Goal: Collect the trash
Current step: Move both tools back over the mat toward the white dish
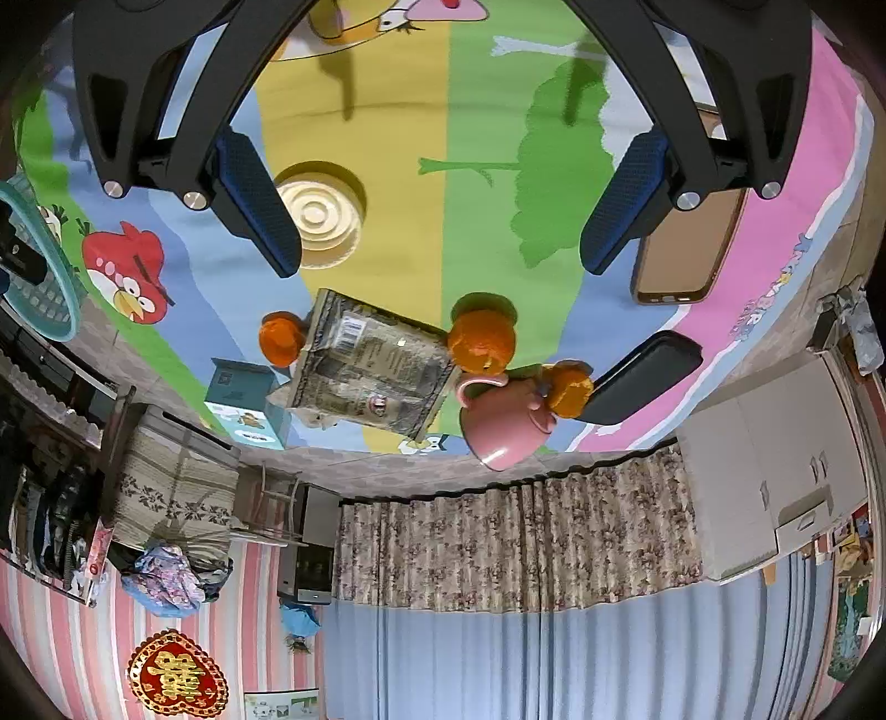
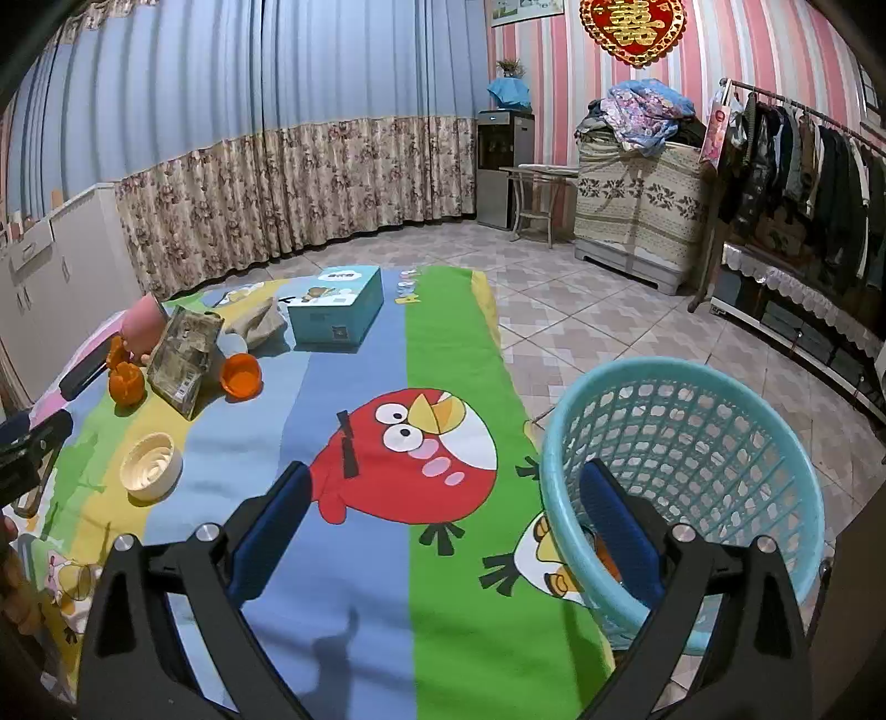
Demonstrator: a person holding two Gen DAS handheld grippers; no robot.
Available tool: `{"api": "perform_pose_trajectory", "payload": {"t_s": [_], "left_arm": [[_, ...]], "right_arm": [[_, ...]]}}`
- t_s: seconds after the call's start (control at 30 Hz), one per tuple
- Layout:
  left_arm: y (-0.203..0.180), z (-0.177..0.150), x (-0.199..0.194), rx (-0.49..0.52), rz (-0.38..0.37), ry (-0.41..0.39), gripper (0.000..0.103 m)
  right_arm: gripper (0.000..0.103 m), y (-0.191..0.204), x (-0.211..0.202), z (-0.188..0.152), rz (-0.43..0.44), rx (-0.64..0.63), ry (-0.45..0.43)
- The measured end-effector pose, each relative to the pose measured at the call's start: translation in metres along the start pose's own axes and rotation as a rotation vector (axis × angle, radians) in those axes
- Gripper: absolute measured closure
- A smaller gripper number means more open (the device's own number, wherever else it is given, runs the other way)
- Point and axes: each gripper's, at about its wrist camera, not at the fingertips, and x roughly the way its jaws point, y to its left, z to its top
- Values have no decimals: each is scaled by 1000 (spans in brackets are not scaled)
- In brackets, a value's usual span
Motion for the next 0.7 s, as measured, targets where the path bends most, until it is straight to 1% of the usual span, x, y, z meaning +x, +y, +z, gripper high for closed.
{"api": "perform_pose_trajectory", "payload": {"t_s": [0.4,0.7], "left_arm": [[26,-3,2,-28,10,2,6],[53,-8,1,-55,33,9,6]], "right_arm": [[8,19,5,-5,-3,-28,11],[8,25,7,-9,26,-8,22]]}}
